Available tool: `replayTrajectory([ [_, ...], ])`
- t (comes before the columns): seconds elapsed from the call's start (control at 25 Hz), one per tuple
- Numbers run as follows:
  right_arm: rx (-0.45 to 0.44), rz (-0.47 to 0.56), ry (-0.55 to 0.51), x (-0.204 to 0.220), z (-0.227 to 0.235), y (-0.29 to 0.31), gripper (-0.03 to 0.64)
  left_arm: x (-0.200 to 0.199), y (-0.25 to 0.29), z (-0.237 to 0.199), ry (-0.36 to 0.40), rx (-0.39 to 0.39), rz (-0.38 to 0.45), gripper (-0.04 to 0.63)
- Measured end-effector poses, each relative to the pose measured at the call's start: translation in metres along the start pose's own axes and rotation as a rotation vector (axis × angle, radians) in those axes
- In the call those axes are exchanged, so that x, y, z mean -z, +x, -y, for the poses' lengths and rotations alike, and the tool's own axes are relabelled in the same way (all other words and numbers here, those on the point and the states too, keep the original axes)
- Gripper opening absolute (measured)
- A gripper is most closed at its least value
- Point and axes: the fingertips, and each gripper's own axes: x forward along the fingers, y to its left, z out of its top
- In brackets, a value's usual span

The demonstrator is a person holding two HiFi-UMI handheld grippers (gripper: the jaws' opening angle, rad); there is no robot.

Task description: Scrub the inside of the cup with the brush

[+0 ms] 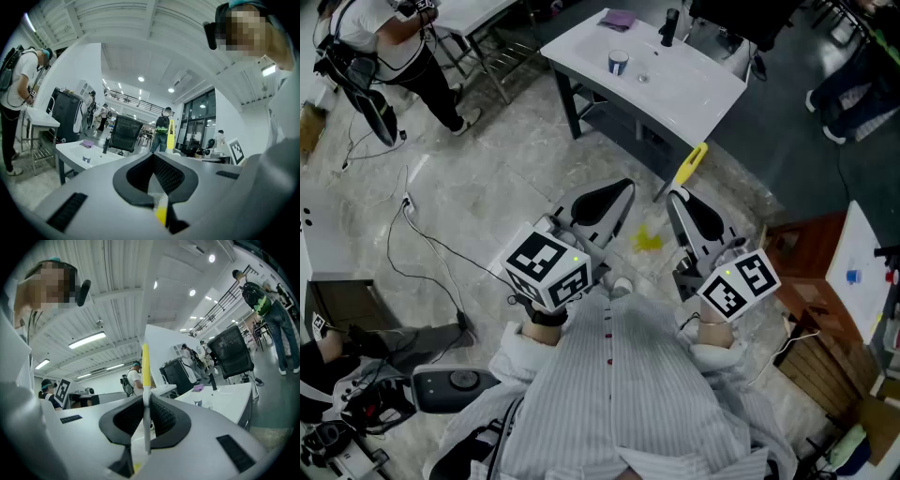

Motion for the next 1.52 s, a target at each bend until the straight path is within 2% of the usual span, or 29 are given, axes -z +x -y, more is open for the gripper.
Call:
replayTrajectory([
  [0.56,-0.029,0.006,0.025,0.001,0.012,-0.014,0.061,0.009,0.005,0.005,0.006,-0.058,0.005,0.009],
  [0.88,-0.029,0.004,0.039,0.000,0.030,0.001,0.063,0.012,0.021,-0.012,-0.002,-0.061,0.002,0.009],
  [1.16,-0.022,-0.013,0.053,-0.004,0.055,0.061,0.063,-0.005,0.046,-0.072,-0.002,-0.056,0.008,0.009],
  [1.52,-0.009,-0.020,0.089,-0.022,0.101,0.183,0.063,-0.044,0.089,-0.191,-0.005,-0.048,-0.009,0.009],
])
